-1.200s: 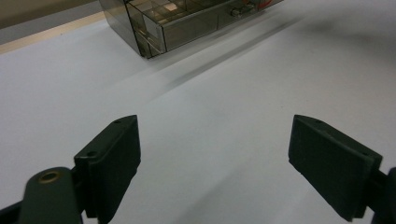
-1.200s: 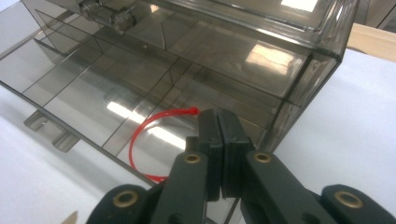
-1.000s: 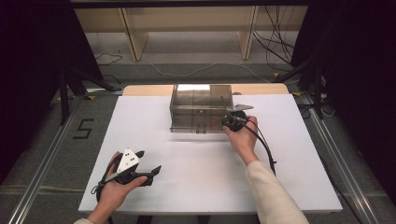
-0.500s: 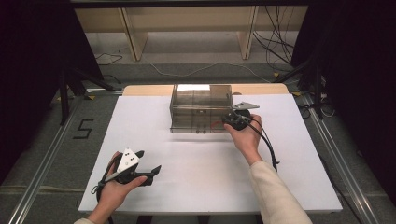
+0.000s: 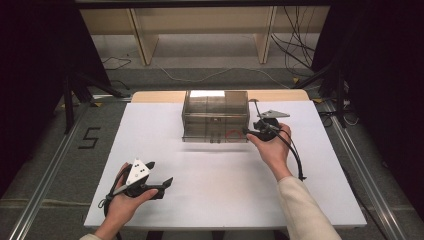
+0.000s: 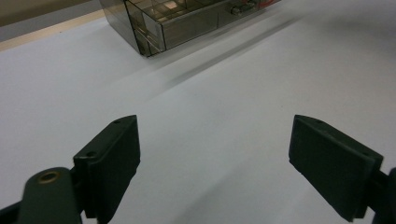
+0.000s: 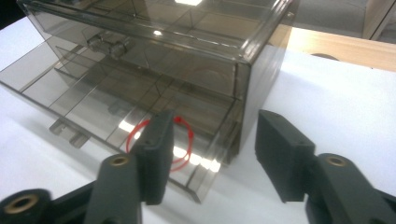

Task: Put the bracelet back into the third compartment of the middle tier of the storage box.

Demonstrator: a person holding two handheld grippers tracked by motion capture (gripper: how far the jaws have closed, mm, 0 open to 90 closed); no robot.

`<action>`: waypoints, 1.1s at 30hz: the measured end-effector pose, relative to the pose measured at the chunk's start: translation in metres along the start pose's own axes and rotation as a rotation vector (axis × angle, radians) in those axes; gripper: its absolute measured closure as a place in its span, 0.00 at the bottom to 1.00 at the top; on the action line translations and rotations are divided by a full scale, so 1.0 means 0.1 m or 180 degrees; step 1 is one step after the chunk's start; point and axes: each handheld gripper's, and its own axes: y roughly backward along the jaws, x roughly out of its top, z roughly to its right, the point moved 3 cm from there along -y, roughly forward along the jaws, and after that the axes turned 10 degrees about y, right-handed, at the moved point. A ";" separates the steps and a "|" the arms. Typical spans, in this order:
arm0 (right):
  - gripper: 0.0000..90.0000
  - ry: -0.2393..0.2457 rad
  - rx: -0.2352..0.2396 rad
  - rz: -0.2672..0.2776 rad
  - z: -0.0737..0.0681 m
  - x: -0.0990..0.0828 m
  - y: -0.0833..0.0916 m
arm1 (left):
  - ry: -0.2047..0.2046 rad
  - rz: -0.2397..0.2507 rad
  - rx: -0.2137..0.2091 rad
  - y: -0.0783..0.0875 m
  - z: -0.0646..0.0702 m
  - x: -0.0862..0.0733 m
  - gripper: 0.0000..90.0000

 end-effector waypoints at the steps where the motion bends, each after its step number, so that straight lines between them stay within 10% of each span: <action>1: 0.50 0.0000 0.0018 -0.0010 0.01 -0.01 0.02 | 0.0001 0.0000 -0.0001 0.00 0.00 0.00 0.18; 14: 0.38 -0.0060 0.0005 0.0057 0.08 -0.21 0.30 | 0.0000 -0.0016 -0.0002 -0.01 0.00 -0.01 0.18; 33: 0.38 -0.0097 -0.0048 0.0026 0.14 -0.97 0.96 | 0.0041 -0.0033 -0.0031 -0.02 0.01 -0.02 0.18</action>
